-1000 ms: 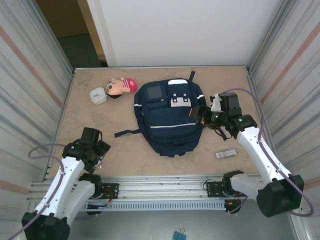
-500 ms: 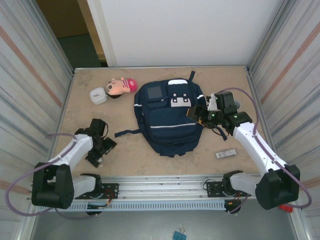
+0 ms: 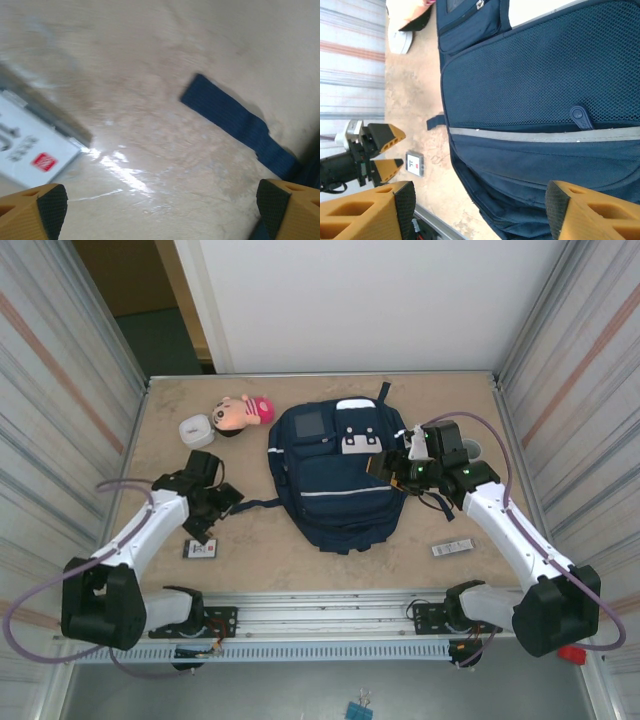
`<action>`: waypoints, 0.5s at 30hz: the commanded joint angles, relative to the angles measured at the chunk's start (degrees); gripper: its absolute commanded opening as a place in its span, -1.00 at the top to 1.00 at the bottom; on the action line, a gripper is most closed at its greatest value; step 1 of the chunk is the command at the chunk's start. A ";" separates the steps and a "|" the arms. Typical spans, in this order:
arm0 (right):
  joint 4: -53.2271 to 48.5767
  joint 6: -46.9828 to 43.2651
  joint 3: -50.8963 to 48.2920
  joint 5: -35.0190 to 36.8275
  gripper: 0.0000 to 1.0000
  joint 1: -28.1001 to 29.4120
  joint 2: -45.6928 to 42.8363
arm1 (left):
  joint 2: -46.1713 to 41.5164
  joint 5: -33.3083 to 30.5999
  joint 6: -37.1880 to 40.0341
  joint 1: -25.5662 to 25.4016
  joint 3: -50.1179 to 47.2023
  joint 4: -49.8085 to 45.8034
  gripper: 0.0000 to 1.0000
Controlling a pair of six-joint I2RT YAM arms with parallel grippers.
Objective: Pack books, pencil case, and school supplies into a backpack
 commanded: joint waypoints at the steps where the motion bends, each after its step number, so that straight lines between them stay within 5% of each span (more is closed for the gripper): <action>1: 0.36 0.81 1.93 -0.11 -0.40 0.43 0.35 | -3.07 -1.82 -8.59 3.45 -2.87 -9.66 -0.97; 15: 0.44 0.99 2.07 -0.37 -0.40 0.59 0.96 | -10.50 -4.38 -24.91 9.87 -11.90 -7.98 -0.84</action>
